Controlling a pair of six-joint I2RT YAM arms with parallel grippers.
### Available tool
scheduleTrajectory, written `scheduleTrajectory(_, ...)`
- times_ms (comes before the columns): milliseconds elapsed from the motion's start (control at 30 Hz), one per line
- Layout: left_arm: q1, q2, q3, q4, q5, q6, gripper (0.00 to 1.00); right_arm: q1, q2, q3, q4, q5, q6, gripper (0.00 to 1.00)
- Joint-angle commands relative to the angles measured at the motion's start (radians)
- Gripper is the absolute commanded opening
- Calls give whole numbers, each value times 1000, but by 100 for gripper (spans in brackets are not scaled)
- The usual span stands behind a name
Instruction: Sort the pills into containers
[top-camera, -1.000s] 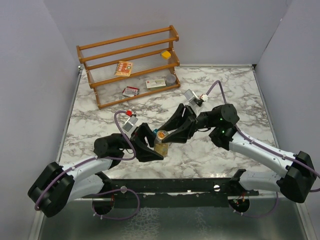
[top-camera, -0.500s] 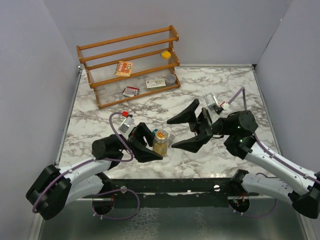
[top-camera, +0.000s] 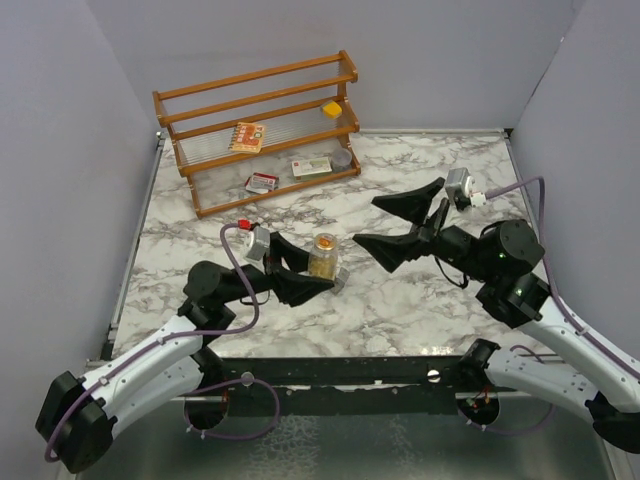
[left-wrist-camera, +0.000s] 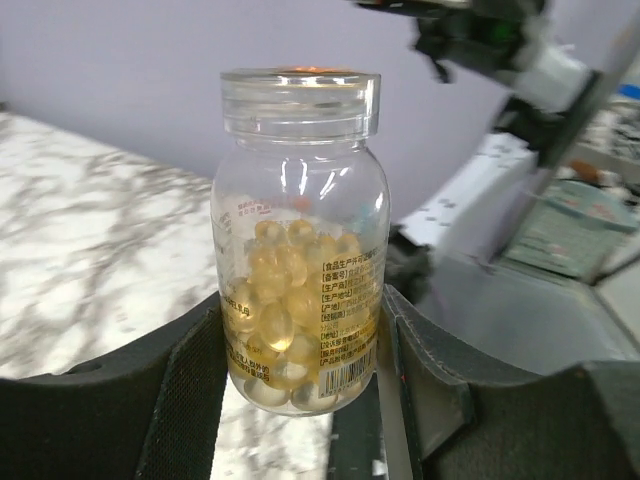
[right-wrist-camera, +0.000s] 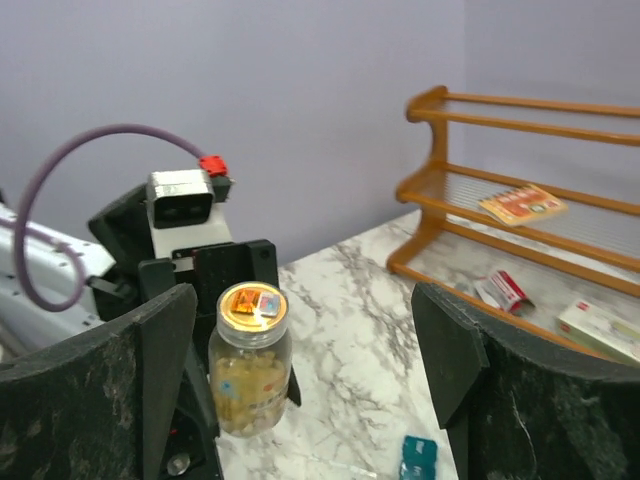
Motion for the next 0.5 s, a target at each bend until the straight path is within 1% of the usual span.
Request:
scheduleTrajectory(0, -3, -48, 54, -369, -283, 268, 0, 4, 16, 42, -153, 179, -59, 86)
scheduleTrajectory(100, -5, -36, 62, -406, -373, 297, 0, 4, 54, 69, -173, 190, -53, 81)
scheduleTrajectory(233, -18, -8, 77, -438, -484, 336, 0, 5, 111, 94, -180, 179, -48, 79)
scheduleTrajectory(467, -85, 25, 113, -460, -513, 393, 0, 15, 212, 124, -198, 199, -50, 78)
